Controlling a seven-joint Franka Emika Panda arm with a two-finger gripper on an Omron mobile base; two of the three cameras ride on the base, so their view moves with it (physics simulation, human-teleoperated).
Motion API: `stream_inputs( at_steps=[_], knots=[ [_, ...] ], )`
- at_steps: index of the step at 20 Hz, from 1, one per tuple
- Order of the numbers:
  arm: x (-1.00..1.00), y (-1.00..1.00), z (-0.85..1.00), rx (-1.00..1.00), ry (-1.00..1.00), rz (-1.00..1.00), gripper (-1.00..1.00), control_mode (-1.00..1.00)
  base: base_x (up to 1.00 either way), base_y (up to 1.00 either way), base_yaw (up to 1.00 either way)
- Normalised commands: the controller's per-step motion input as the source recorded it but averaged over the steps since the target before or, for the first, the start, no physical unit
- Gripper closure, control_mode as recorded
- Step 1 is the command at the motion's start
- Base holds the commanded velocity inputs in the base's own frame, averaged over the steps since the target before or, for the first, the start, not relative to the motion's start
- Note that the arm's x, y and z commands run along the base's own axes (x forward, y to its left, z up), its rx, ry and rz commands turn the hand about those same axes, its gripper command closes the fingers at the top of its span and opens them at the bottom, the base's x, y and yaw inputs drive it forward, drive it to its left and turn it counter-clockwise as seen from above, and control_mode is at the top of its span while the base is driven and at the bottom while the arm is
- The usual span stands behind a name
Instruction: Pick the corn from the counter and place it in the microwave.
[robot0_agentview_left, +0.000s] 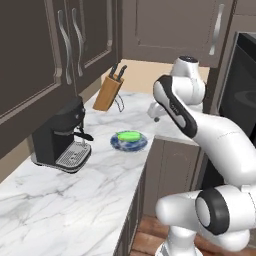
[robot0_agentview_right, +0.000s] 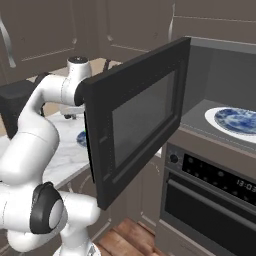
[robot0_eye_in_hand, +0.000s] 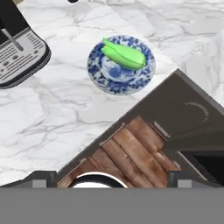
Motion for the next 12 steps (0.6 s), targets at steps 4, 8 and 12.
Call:
stream_inputs(
  at_steps=[4,8,12],
  knots=[
    [0.4,0.55,-0.41,-0.16,0.04,0.21,-1.0,-1.0,0.0,0.0,0.0],
    [0.5,0.24,-0.65,-0.14,0.16,0.13,-1.0,-1.0,0.0,0.0,0.0],
    [0.46,0.12,-0.58,-0.1,0.16,0.1,-1.0,-1.0,0.0,0.0,0.0]
  ],
)
